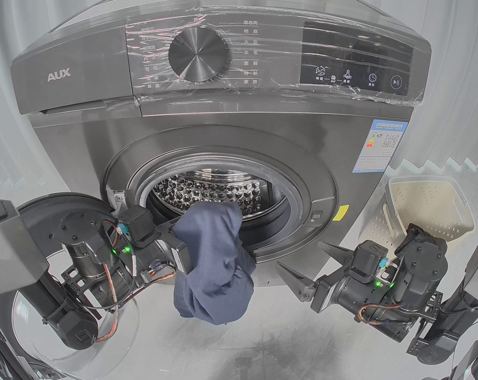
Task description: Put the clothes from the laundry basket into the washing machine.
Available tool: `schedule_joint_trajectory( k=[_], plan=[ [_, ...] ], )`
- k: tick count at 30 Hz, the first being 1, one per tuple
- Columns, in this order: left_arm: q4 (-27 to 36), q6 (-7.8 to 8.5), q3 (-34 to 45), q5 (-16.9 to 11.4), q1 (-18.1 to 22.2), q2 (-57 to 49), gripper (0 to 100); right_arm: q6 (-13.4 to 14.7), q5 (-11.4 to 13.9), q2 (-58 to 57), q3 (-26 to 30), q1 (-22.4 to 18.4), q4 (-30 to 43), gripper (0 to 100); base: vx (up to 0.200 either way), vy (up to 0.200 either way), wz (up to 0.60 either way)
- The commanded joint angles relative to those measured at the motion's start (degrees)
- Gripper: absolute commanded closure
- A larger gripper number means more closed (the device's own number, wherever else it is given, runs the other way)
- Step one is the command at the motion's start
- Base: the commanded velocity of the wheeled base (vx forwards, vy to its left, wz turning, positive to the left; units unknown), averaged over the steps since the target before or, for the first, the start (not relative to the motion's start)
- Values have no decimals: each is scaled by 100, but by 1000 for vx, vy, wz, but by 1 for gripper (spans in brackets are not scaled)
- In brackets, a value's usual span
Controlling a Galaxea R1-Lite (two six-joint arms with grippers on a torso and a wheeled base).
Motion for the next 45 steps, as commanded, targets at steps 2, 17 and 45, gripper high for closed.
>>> schedule_joint_trajectory(
  k=[2, 17, 45],
  plan=[
    [4, -46, -370, -160, -7, 806, 100, -18, 1, -222, -1, 73, -4, 0, 0, 0, 0],
    [21, -354, -3508, 297, 134, 2907, 100, -18, -7, -239, 139, 424, -4, 0, 0, 0, 0],
    [3291, -292, -9158, 974, 810, 5218, 100, -10, -25, -116, 131, 600, -4, 0, 0, 0, 0]
  ],
)
